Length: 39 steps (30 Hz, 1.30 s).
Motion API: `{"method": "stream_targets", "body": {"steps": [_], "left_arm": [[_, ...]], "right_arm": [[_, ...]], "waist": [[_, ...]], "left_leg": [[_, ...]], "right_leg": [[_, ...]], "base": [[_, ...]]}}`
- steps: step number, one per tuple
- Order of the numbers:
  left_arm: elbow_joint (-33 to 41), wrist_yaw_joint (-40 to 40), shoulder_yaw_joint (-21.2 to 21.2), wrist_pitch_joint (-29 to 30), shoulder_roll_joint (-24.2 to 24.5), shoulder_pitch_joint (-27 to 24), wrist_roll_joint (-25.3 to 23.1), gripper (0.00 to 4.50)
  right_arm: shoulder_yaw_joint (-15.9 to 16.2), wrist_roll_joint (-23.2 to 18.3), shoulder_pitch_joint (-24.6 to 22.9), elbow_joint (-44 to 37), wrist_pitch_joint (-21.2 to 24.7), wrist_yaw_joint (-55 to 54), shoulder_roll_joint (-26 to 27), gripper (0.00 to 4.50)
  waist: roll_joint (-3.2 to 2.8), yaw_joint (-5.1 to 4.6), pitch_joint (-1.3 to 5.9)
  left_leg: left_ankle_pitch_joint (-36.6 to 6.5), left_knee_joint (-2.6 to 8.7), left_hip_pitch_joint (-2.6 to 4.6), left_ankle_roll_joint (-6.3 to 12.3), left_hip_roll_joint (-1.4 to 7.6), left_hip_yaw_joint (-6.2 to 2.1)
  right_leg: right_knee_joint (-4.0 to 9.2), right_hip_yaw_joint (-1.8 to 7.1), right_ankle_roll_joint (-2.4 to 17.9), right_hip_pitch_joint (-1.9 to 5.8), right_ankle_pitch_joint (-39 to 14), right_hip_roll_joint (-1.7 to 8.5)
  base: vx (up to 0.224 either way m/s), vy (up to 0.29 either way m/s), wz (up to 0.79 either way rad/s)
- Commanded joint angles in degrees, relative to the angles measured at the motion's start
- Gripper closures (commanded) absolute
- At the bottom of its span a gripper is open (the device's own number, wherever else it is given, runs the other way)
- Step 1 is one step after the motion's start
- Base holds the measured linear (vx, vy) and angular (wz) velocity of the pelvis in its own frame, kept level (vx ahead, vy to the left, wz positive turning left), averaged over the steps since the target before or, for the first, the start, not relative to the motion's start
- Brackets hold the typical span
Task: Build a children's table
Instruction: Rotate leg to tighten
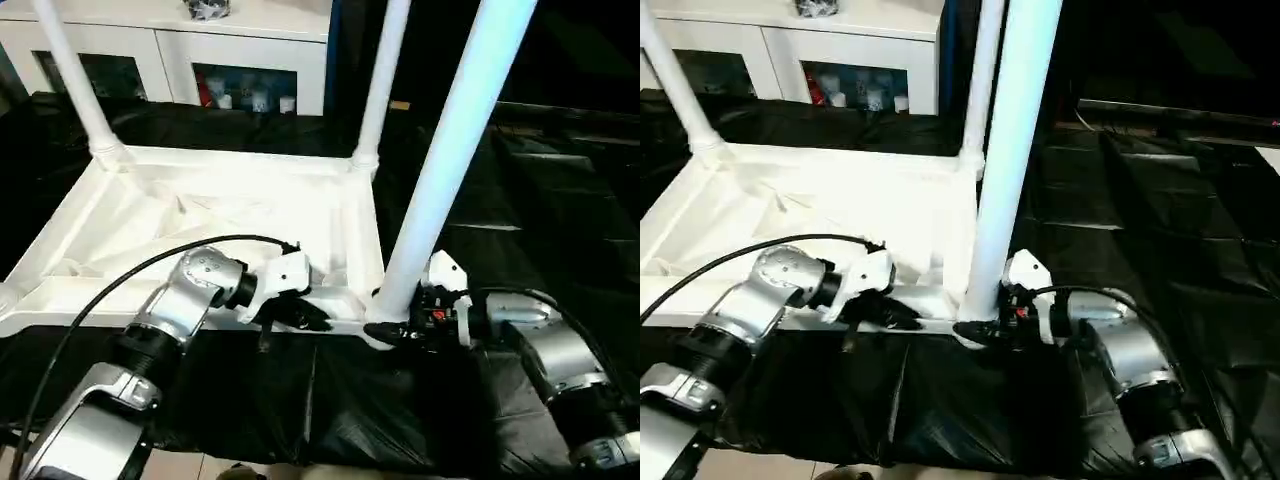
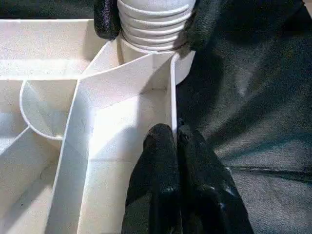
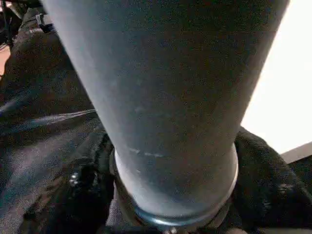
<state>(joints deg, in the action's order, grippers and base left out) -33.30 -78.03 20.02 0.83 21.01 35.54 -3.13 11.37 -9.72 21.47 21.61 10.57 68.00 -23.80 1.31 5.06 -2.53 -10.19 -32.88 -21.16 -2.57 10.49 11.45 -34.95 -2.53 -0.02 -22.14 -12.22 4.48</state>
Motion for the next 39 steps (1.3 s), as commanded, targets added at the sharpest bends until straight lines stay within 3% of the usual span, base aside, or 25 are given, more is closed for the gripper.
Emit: {"method": "stream_targets", "body": {"steps": [1,8,9,11,12,15,18,19,24,26,27,28,29,33,39], "left_arm": [[1.70,-1.51,1.63,-1.12,-1.01,-0.25,0.42,4.50],[-0.34,3.52,0.48,1.08,-3.27,0.54,-0.13,4.50],[-1.12,5.79,0.28,2.02,-4.24,1.03,-0.63,4.50],[-2.08,9.99,-0.26,4.88,-6.72,1.83,-0.96,4.50],[-2.30,12.42,-0.12,6.63,-8.46,2.14,-1.44,4.50],[-2.59,16.85,0.50,9.92,-12.17,2.39,-2.52,4.50],[-3.46,20.32,0.73,11.66,-14.61,2.84,-3.36,4.50],[-4.42,23.33,0.76,12.46,-16.44,3.21,-4.12,4.50],[-5.32,26.34,0.42,12.25,-17.56,3.43,-5.40,4.50],[-5.09,26.05,0.33,12.16,-17.14,3.26,-5.33,4.50],[-4.79,25.48,0.49,11.09,-16.38,3.08,-5.50,4.50],[-4.09,25.04,0.64,10.55,-15.59,2.78,-5.74,4.50],[-3.69,24.45,0.61,10.38,-15.05,2.60,-5.62,4.50],[-1.53,19.80,0.56,6.89,-12.46,1.62,-4.18,4.50],[2.46,8.94,0.77,4.36,-7.24,0.55,-1.21,4.50]], "right_arm": [[2.40,-0.81,-0.05,-1.31,0.96,1.29,0.98,1.61],[0.20,-0.33,-2.06,-0.33,1.52,-6.38,4.93,1.71],[-0.81,0.06,-2.08,0.59,1.27,-9.72,6.34,1.71],[-3.25,0.61,-1.80,2.72,1.60,-17.49,9.60,1.71],[-5.04,0.87,-1.35,4.38,1.94,-23.35,12.12,1.71],[-6.36,1.35,-0.37,6.75,2.10,-30.65,16.61,1.72],[-6.51,1.50,0.71,8.20,2.12,-33.99,19.74,1.72],[-7.01,1.73,2.13,10.06,2.11,-38.29,23.02,1.72],[-6.41,3.55,2.98,11.19,-1.16,-41.54,25.78,1.72],[-6.55,3.45,2.88,10.76,-1.85,-40.97,25.79,1.03],[-6.76,3.01,2.63,9.75,-1.78,-39.57,25.12,1.03],[-6.76,2.83,2.41,8.70,-1.99,-38.20,24.20,1.00],[-6.44,3.01,2.20,7.94,-2.36,-36.89,23.14,0.93],[-5.36,2.29,1.01,4.90,-2.65,-28.37,17.89,0.80],[-1.67,1.21,-0.44,2.03,-3.05,-10.79,6.90,0.80]], "waist": [[-0.03,0.00,3.15],[-0.41,-0.18,2.92],[-0.30,-0.24,2.84],[-0.68,-0.72,2.59],[-0.61,-0.76,2.60],[-0.76,-1.47,2.53],[-0.74,-2.00,2.61],[-0.70,-2.07,2.54],[-0.74,-2.22,2.46],[-0.51,-2.23,2.44],[-0.57,-2.26,2.47],[-0.17,-2.37,2.48],[-0.42,-2.27,2.60],[-0.23,-2.07,2.88],[-0.06,-1.54,3.66]], "left_leg": [[-9.85,3.45,0.97,3.10,3.35,-1.14],[-12.40,3.72,1.07,1.59,3.25,-1.26],[-14.25,3.92,1.27,0.86,3.27,-1.39],[-17.84,4.21,1.53,-1.13,3.20,-1.54],[-18.43,4.29,1.55,-1.56,3.19,-1.73],[-19.92,4.63,1.49,-2.75,3.19,-2.05],[-20.09,4.43,1.40,-2.11,2.99,-1.90],[-20.38,4.46,1.42,-1.95,2.92,-1.99],[-21.42,4.51,1.45,-1.81,2.86,-2.09],[-21.64,4.61,1.38,-1.47,2.93,-2.10],[-21.59,4.63,1.38,-1.40,2.94,-2.09],[-21.55,4.64,1.28,-1.15,2.95,-2.04],[-20.72,4.65,1.18,-0.93,3.01,-2.09],[-16.97,4.28,0.75,0.70,3.01,-1.79],[-5.91,2.91,0.37,6.19,2.89,-1.32]], "right_leg": [[3.54,2.33,15.41,2.16,-2.50,4.01],[3.94,2.41,15.24,1.99,-5.09,4.07],[4.30,2.38,14.71,1.99,-8.33,4.21],[4.99,2.55,13.51,1.54,-14.60,4.33],[5.07,2.48,13.01,1.60,-16.00,4.38],[5.35,2.50,11.44,1.41,-18.70,4.32],[5.49,2.68,11.42,1.26,-17.81,4.19],[5.65,2.58,11.33,1.28,-18.33,4.15],[6.07,2.62,9.92,1.02,-21.06,4.24],[6.06,2.63,9.61,0.98,-20.88,4.15],[6.03,2.65,9.63,0.98,-20.61,4.12],[6.08,2.64,9.50,1.01,-20.51,4.07],[5.87,2.68,9.67,1.11,-19.24,4.16],[5.26,2.72,10.95,1.72,-12.50,4.10],[3.10,2.40,15.63,2.65,5.93,3.88]], "base": [[0.000,0.000,0.00],[0.000,0.000,0.00],[0.000,0.000,0.00],[0.000,0.000,0.00],[0.000,0.000,0.00],[0.000,0.000,0.00],[0.000,0.000,0.00],[0.000,0.000,0.00],[0.000,0.000,0.00],[0.000,0.000,0.00],[0.000,0.000,0.00],[0.000,0.000,0.00],[0.000,0.000,0.00],[0.000,0.000,0.00],[0.009,-0.001,0.00]]}}
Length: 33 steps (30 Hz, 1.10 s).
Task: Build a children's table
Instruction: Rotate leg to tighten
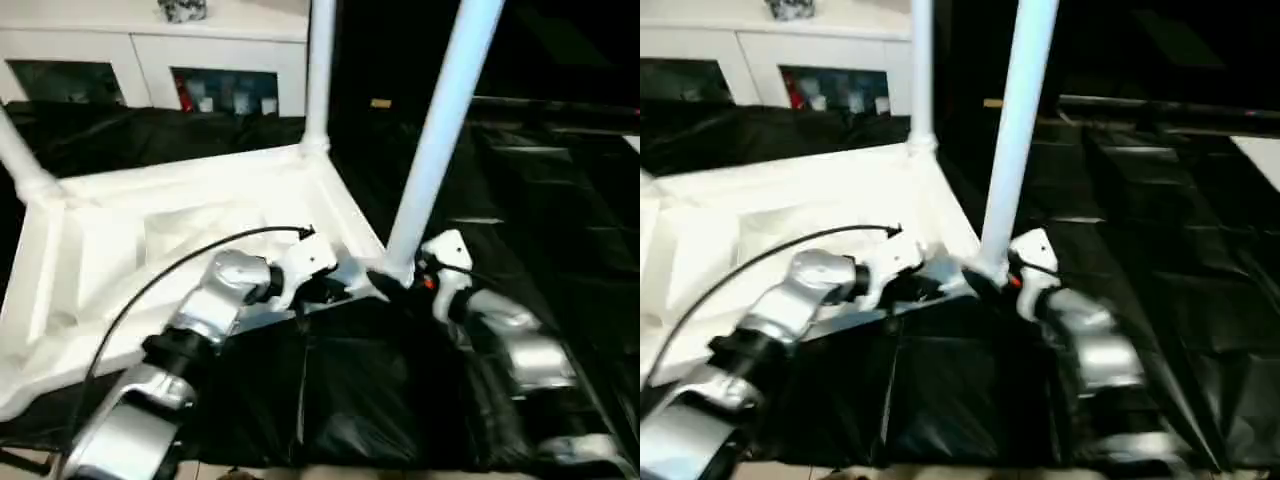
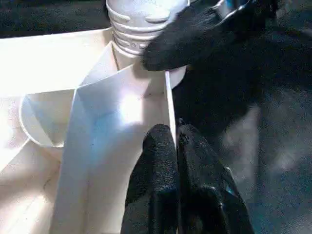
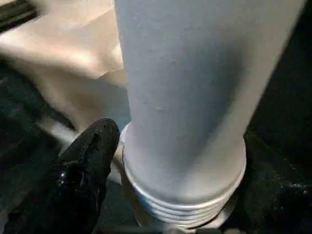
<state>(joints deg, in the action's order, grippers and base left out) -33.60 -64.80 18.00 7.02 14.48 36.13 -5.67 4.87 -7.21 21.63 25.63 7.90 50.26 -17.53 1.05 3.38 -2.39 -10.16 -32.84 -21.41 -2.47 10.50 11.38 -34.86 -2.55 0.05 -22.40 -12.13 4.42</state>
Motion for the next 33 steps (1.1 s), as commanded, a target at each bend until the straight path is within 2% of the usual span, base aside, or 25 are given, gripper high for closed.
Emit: {"method": "stream_targets", "body": {"steps": [1,2,3,4,6,9,11,13,15,21,22,23,25,26,27,28,29,31,33], "left_arm": [[2.77,-4.30,2.79,-1.84,-0.70,-0.04,1.33,4.50],[3.34,-5.67,2.81,-1.78,-0.21,-0.14,1.87,4.50],[3.66,-8.06,3.13,-2.70,1.09,-0.05,2.16,4.50],[3.65,-8.27,3.16,-2.84,1.24,-0.03,2.15,4.50],[3.50,-9.26,3.17,-3.49,1.81,0.17,2.15,4.50],[3.60,-10.44,3.16,-3.78,2.25,0.30,2.44,4.50],[3.93,-11.35,3.25,-3.78,2.57,0.27,2.83,4.50],[4.56,-12.63,3.56,-3.58,3.02,0.12,3.39,4.50],[5.01,-13.33,3.79,-3.66,3.43,-0.12,3.38,4.50],[5.03,-13.75,3.53,-3.96,3.80,-0.53,3.30,4.50],[3.95,-12.18,3.16,-3.62,3.37,-0.23,2.84,4.50],[2.97,-10.77,2.84,-3.27,2.98,0.09,2.44,4.50],[1.36,-8.71,2.53,-1.73,2.36,0.75,1.82,4.50],[0.11,-6.68,2.39,-0.44,1.58,1.22,1.16,4.50],[-0.67,-5.29,2.33,0.31,1.00,1.52,0.70,4.50],[-1.56,-3.07,2.16,1.29,-0.08,1.90,0.20,4.50],[-2.20,-1.17,1.93,2.08,-1.07,2.21,-0.10,4.50],[-3.47,3.06,1.35,3.93,-3.77,2.84,-0.40,4.50],[-4.71,7.00,1.28,5.34,-7.21,3.20,-0.73,4.50]], "right_arm": [[4.84,-1.29,-0.60,-1.98,-0.38,6.95,0.64,0.80],[5.15,-1.40,-0.54,-2.22,-0.12,8.71,-0.39,0.80],[6.05,-1.81,-0.30,-3.15,0.51,13.52,-2.91,0.80],[6.16,-1.86,-0.27,-3.27,0.59,14.06,-3.19,0.80],[6.65,-2.07,-0.02,-4.11,1.54,16.67,-4.46,0.80],[7.01,-2.31,0.44,-4.45,2.51,18.78,-5.28,0.80],[7.38,-2.54,0.79,-4.35,3.00,20.12,-5.78,1.04],[8.14,-2.70,1.24,-3.96,3.46,21.79,-6.45,1.12],[8.44,-2.57,1.42,-3.51,3.41,22.25,-6.43,1.42],[9.02,-3.03,0.26,-4.66,4.97,21.98,-5.46,1.69],[8.41,-2.87,-0.40,-5.07,5.47,19.68,-4.48,1.70],[7.82,-2.70,-0.91,-5.34,5.85,17.58,-3.59,1.70],[6.49,-1.83,-0.91,-4.22,5.19,12.78,-1.69,1.72],[4.97,-0.94,-0.59,-2.49,4.68,7.27,0.39,1.72],[3.89,-0.46,-0.31,-1.27,4.53,3.53,1.79,1.73],[2.24,-0.42,0.21,0.39,4.86,-1.25,3.83,1.73],[1.03,-0.55,0.61,1.58,5.09,-4.48,5.38,1.73],[-0.87,-0.75,1.47,3.85,5.27,-10.54,8.52,1.74],[-1.20,-0.25,2.61,5.81,4.52,-15.25,11.86,1.74]], "waist": [[0.15,0.34,3.42],[0.20,0.37,3.37],[0.06,0.92,3.29],[0.06,1.09,3.24],[-0.20,1.47,3.09],[-0.23,1.69,2.96],[-0.19,1.67,2.97],[-0.19,1.73,2.99],[-0.20,1.78,3.08],[-0.08,1.77,3.24],[-0.13,1.78,3.21],[0.13,1.64,3.17],[0.01,1.62,3.07],[-0.01,1.28,2.57],[0.04,1.05,2.43],[0.02,0.76,2.24],[0.05,0.55,2.25],[0.02,-0.19,2.33],[0.01,-0.52,2.30]], "left_leg": [[-5.35,2.74,0.71,7.08,2.89,-1.08],[-5.62,2.68,0.73,7.32,2.88,-0.94],[-6.54,2.76,0.83,7.08,3.17,-0.96],[-6.90,2.81,0.79,6.86,3.22,-0.94],[-9.21,3.03,1.15,5.33,3.47,-0.93],[-10.73,3.22,1.19,3.86,3.48,-1.01],[-11.60,3.33,1.18,2.82,3.50,-1.05],[-11.80,3.34,1.18,2.54,3.42,-1.09],[-10.86,3.22,1.15,2.68,3.46,-1.05],[-8.58,2.97,0.96,3.66,3.30,-1.00],[-8.78,2.98,1.00,3.65,3.34,-0.99],[-8.70,2.98,0.98,3.59,3.34,-0.92],[-9.91,3.14,1.09,3.00,3.29,-1.02],[-13.74,3.57,1.37,1.23,3.25,-1.10],[-15.52,3.77,1.40,0.49,3.16,-1.23],[-18.23,4.04,1.67,-1.18,3.14,-1.51],[-19.34,4.15,1.78,-1.86,3.15,-1.69],[-20.72,4.28,1.85,-2.97,3.18,-1.96],[-20.97,4.36,1.73,-2.84,3.18,-2.01]], "right_leg": [[2.89,2.43,16.36,2.72,7.57,3.96],[2.94,2.46,16.62,2.59,7.57,3.92],[3.02,2.27,16.83,2.71,5.35,3.91],[3.03,2.21,16.72,2.73,4.39,3.82],[3.34,2.18,16.33,2.37,0.43,3.79],[3.55,2.24,15.79,2.35,-2.82,3.88],[3.66,2.29,15.51,2.29,-4.26,4.02],[3.67,2.25,15.42,2.34,-4.72,3.99],[3.45,2.26,15.68,2.33,-2.88,4.00],[3.12,2.18,16.06,2.54,-0.14,3.95],[3.17,2.17,16.07,2.48,-0.52,3.97],[3.21,2.24,15.86,2.43,-0.56,3.89],[3.48,2.21,15.40,2.31,-3.14,4.01],[4.19,2.34,14.48,1.82,-9.82,4.17],[4.52,2.32,13.90,1.85,-13.05,4.25],[5.07,2.32,12.30,1.64,-19.26,4.44],[5.25,2.32,11.56,1.56,-21.51,4.54],[5.51,2.37,10.40,1.36,-23.26,4.54],[5.62,2.38,10.24,1.37,-22.33,4.42]], "base": [[0.000,0.000,0.00],[0.000,0.000,0.00],[0.000,0.000,0.00],[0.000,0.000,0.00],[0.000,0.000,0.00],[0.000,0.000,0.00],[0.000,0.000,0.00],[0.000,0.000,0.00],[0.000,0.000,0.00],[0.000,0.000,0.00],[0.000,0.000,0.00],[0.000,0.000,0.00],[0.000,0.000,0.00],[0.000,0.000,0.00],[0.000,0.000,0.00],[0.000,0.000,0.00],[0.000,0.000,0.00],[0.000,0.000,0.00],[0.000,0.000,0.00]]}}
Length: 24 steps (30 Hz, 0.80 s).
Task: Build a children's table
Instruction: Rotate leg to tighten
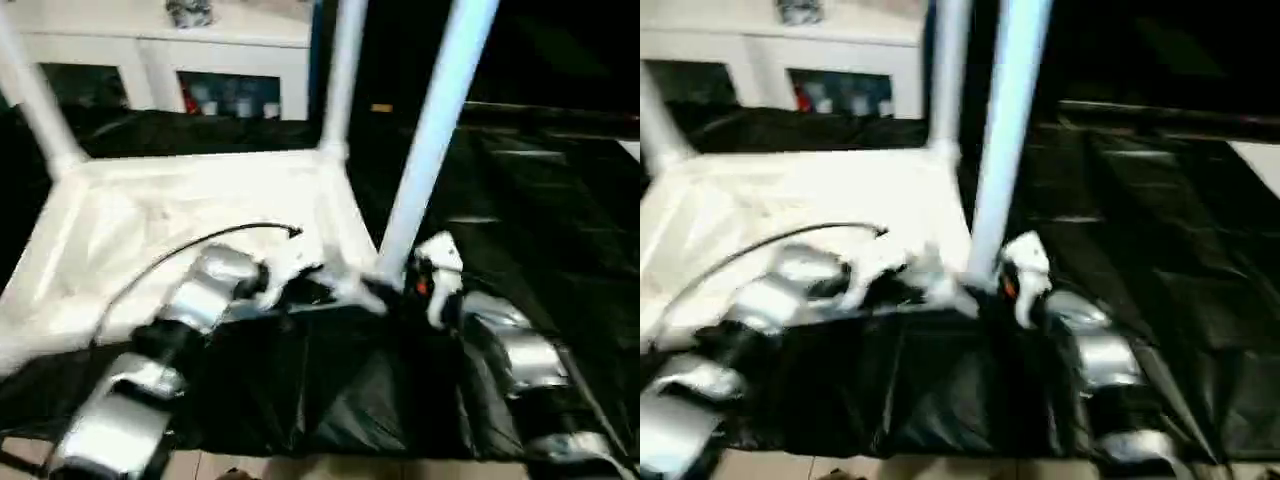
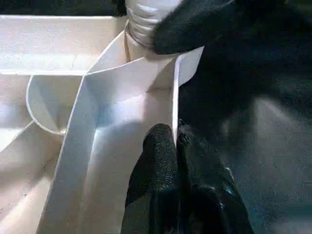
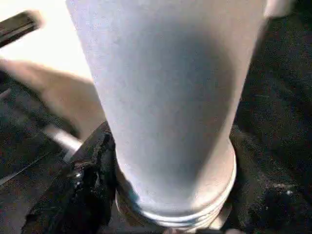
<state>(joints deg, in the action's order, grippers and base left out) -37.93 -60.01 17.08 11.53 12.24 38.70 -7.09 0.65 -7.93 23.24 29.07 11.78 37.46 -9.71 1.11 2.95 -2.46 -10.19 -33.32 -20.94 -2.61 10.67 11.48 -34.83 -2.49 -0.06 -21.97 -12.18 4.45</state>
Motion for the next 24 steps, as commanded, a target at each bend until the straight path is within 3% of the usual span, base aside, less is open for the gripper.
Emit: {"method": "stream_targets", "body": {"steps": [1,3,4,7,8,11,15,16,18,24], "left_arm": [[-0.55,2.78,2.20,1.00,-5.42,0.64,0.63,4.50],[-1.45,7.14,2.94,1.33,-8.55,0.59,-0.63,4.50],[-1.43,7.60,3.15,1.31,-9.12,0.46,-0.78,4.50],[-1.09,8.15,3.13,1.39,-9.70,0.19,-0.74,4.50],[-0.74,7.90,3.06,1.33,-9.48,0.02,-0.63,4.50],[-0.55,7.27,2.88,0.75,-8.85,-0.08,-0.70,4.50],[0.83,5.61,2.58,0.26,-7.23,-0.75,-0.35,4.50],[1.64,3.82,2.66,-0.91,-6.12,-1.20,0.02,4.50],[3.18,-0.38,2.79,-3.84,-3.96,-2.13,1.15,4.50],[5.12,-7.00,2.59,-7.18,-0.17,-2.73,3.09,4.50]], "right_arm": [[2.94,0.48,1.14,2.53,0.57,-3.11,4.56,1.74],[2.21,1.31,2.84,4.55,-0.35,-10.66,9.07,1.74],[2.16,1.73,3.26,5.06,-0.68,-12.56,10.03,1.74],[3.38,3.88,3.38,4.89,-2.94,-14.33,11.22,1.74],[3.00,2.65,3.27,4.38,-2.93,-12.89,11.80,1.39],[2.37,1.49,3.19,3.83,-2.79,-11.36,12.22,0.99],[3.66,2.84,2.62,3.10,-4.87,-8.47,9.90,0.75],[4.02,2.32,1.78,1.72,-5.35,-5.27,8.22,0.75],[4.91,1.32,0.08,-0.87,-5.95,1.27,4.12,0.75],[6.76,-0.17,-2.01,-4.42,-5.96,14.39,-4.29,0.75]], "waist": [[-0.46,-0.25,2.44],[-0.41,-0.35,2.52],[-0.55,-0.49,2.52],[-0.39,-0.60,2.60],[-0.31,-0.67,2.64],[-0.45,-0.67,2.63],[-0.51,-0.62,2.60],[-0.80,-0.53,2.63],[-0.62,-0.41,2.74],[-0.44,0.41,3.26]], "left_leg": [[-21.01,4.80,1.28,-2.70,2.88,-1.97],[-20.54,4.84,1.21,-2.47,2.83,-2.01],[-20.58,4.74,1.29,-2.38,2.80,-1.88],[-19.77,4.74,1.03,-1.73,2.69,-1.87],[-19.56,4.74,0.99,-1.49,2.68,-1.86],[-18.97,4.77,0.90,-0.75,2.73,-1.83],[-19.29,4.84,0.83,-0.73,2.78,-1.84],[-19.20,4.83,0.81,-0.72,2.81,-1.87],[-17.96,4.74,0.58,0.11,2.84,-1.83],[-9.60,3.71,0.39,4.39,2.84,-1.23]], "right_leg": [[5.70,2.43,10.64,0.84,-20.53,4.25],[5.53,2.43,11.04,0.93,-18.54,4.16],[5.52,2.53,11.28,0.70,-18.09,4.16],[5.60,2.50,10.70,0.97,-17.80,4.13],[5.54,2.48,10.71,1.05,-17.40,4.07],[5.45,2.50,10.96,1.15,-16.19,4.05],[5.48,2.50,11.03,1.14,-16.04,4.11],[5.42,2.51,11.13,1.18,-15.54,4.15],[5.22,2.46,11.42,1.56,-12.95,4.04],[3.66,2.43,15.39,2.24,0.98,3.95]], "base": [[0.000,0.000,0.00],[0.000,0.000,0.00],[0.000,0.000,0.00],[0.000,0.000,0.00],[0.000,0.000,0.00],[0.000,0.000,0.00],[0.000,0.000,0.00],[0.000,0.000,0.00],[0.000,0.000,0.00],[0.000,0.000,0.00]]}}
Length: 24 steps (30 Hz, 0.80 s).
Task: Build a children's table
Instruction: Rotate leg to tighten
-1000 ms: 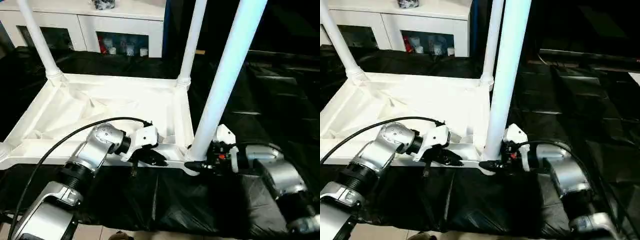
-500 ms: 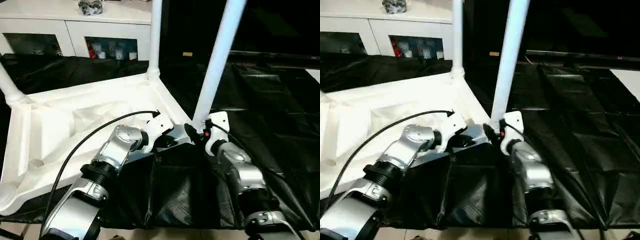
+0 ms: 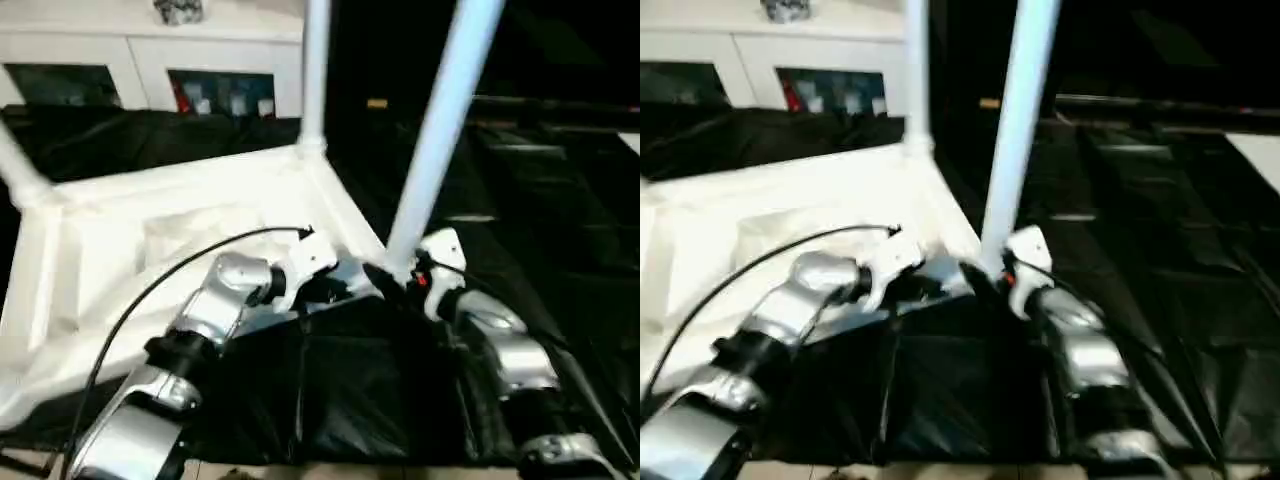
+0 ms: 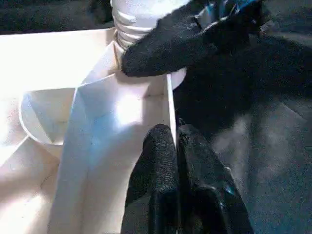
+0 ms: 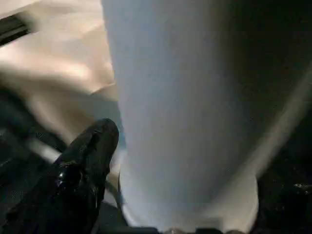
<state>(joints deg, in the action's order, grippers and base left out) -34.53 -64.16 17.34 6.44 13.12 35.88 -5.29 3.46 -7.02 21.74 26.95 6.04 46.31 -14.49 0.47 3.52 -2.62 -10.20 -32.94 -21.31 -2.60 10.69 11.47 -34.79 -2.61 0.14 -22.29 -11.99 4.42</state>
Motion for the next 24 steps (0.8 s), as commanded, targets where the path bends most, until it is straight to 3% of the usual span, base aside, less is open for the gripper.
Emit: {"method": "stream_targets", "body": {"steps": [1,6,10,12,14,19,24], "left_arm": [[2.12,-4.05,2.26,-2.20,-0.40,-0.07,1.68,4.50],[4.47,-11.75,3.11,-3.03,3.98,-1.02,2.86,4.50],[5.24,-14.09,3.71,-3.60,5.37,-1.57,3.03,4.50],[5.64,-15.11,4.03,-4.00,5.91,-1.85,3.11,4.50],[5.67,-15.51,4.16,-4.12,6.08,-1.91,3.22,4.50],[5.96,-16.20,4.40,-3.87,6.37,-2.20,3.51,4.50],[4.93,-15.10,4.23,-3.18,6.07,-1.93,3.19,4.50]], "right_arm": [[4.24,-1.37,-0.75,-2.68,-0.23,7.76,-0.76,0.75],[6.23,-2.66,-1.31,-5.34,1.91,19.17,-6.86,0.75],[7.19,-2.06,-0.78,-5.18,1.64,21.65,-8.23,0.75],[7.30,-2.03,-0.11,-4.53,1.14,22.43,-8.42,0.99],[7.34,-2.24,0.23,-4.10,0.38,22.79,-8.35,1.18],[7.94,-2.50,0.07,-4.23,0.70,23.36,-8.11,1.57],[5.89,-4.03,-1.55,-4.84,1.81,19.18,-5.57,1.76]], "waist": [[0.19,0.15,3.42],[0.14,0.73,3.17],[0.01,1.05,2.90],[0.08,1.25,2.92],[-0.19,1.31,2.99],[0.21,1.43,3.37],[0.10,1.40,3.15]], "left_leg": [[-8.29,3.19,0.72,5.17,2.78,-1.11],[-9.65,3.31,0.79,5.15,3.19,-1.07],[-13.12,3.58,1.10,3.01,3.27,-1.04],[-13.71,3.72,1.18,2.01,3.28,-1.14],[-13.39,3.73,1.17,1.66,3.26,-1.17],[-9.56,3.26,0.89,2.99,3.05,-1.07],[-10.46,3.36,0.98,3.17,3.10,-1.03]], "right_leg": [[3.42,2.51,15.59,2.53,2.56,3.93],[3.45,2.20,15.83,2.48,-1.23,3.80],[4.04,2.36,15.06,2.00,-7.66,4.00],[4.12,2.44,14.44,1.98,-9.14,4.07],[4.06,2.45,14.41,1.98,-8.25,4.01],[3.22,2.31,15.51,2.39,-1.63,3.89],[3.61,2.31,15.23,2.16,-4.48,3.94]], "base": [[0.000,0.000,0.00],[0.000,0.000,0.00],[0.000,0.000,0.00],[0.000,0.000,0.00],[0.000,0.000,0.00],[0.000,0.000,0.00],[0.000,0.000,0.00]]}}
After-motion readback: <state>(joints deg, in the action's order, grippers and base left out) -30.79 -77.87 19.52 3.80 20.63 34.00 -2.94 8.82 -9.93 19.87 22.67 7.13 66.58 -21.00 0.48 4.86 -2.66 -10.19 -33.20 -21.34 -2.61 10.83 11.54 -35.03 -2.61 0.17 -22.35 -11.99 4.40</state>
